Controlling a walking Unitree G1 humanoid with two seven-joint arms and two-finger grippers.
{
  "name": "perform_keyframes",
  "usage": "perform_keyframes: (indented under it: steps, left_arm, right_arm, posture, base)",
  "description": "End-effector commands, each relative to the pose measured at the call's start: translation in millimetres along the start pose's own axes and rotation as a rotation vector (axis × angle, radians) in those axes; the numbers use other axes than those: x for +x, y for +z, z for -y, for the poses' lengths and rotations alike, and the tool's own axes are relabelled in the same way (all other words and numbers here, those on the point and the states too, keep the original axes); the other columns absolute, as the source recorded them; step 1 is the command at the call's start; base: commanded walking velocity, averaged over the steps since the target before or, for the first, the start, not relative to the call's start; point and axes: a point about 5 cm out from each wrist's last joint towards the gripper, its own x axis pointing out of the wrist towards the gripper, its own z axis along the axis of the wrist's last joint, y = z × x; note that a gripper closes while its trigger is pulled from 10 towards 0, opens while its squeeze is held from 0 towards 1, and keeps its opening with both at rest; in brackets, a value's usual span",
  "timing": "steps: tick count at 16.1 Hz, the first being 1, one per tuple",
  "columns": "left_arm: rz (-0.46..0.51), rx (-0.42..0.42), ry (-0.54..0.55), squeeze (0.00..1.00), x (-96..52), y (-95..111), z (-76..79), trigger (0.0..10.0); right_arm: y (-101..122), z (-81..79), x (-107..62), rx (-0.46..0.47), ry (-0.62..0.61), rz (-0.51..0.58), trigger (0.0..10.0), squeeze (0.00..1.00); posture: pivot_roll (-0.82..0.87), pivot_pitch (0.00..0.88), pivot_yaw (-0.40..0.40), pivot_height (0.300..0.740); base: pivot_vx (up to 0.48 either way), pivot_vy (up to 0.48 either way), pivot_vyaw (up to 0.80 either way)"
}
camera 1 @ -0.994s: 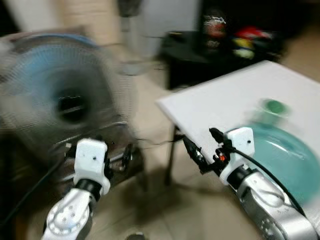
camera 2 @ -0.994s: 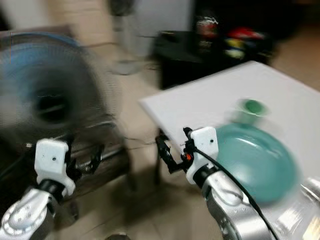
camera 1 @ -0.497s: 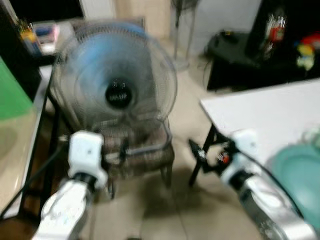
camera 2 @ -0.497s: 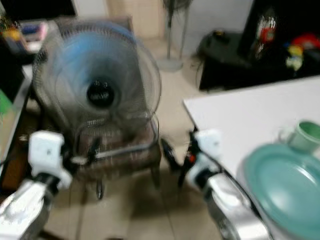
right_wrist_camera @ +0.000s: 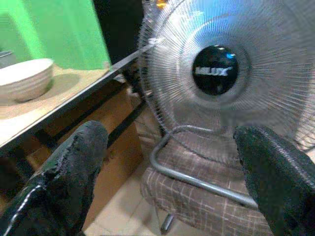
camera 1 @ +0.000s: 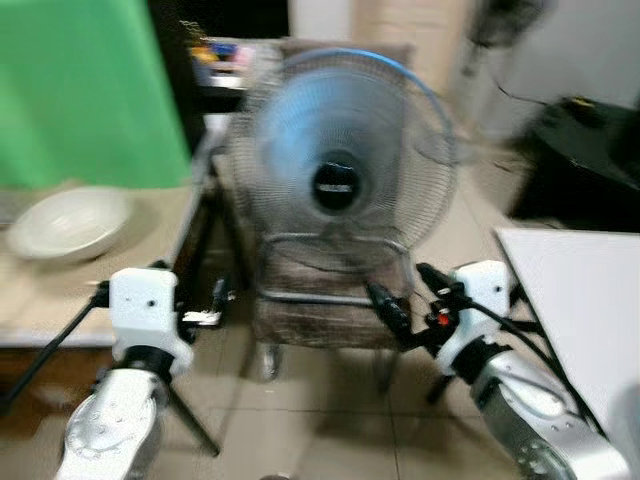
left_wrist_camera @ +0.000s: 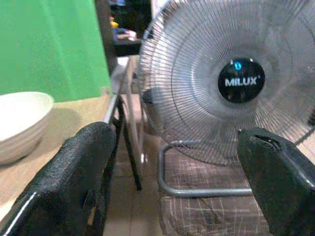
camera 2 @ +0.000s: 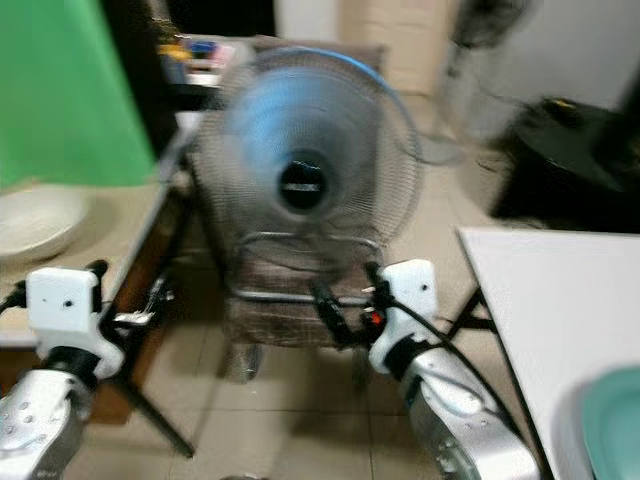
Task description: Setting the table
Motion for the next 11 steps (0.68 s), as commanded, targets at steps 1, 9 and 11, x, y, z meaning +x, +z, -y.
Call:
perform_keyframes:
  steps: [1,9,11]
  left_arm:
    - [0.039,0.02,0.008,1.0,1.9,6.2,0.7,10.0]
    - [0.043,0.039,0.037,1.0,-7.9,6.5,-3.2,10.0]
    - [0.036,0.054,0.02,0.99,-9.2,5.7,-4.8,10.0]
  right_arm:
    - [4.1,1.7,2.6,-0.005,0.015,0.007,10.0,1.0]
    - [6.8,-8.5,10.0,-0.033,0.15,-0.023,10.0,1.0]
    - [7.5,-9.4,11.7,-0.045,0.138,-0.018,10.0,1.0]
  posture:
    - [0.06,0.0,-0.004,0.74]
    - [0.08,0.0,-0.037,0.74]
    - [0.08,0.0,-0.029,0.74]
  base:
    - [0.0,0.0,0.8]
    - [0.204,0.0,0.8]
    - [0.351,0.0,0.4]
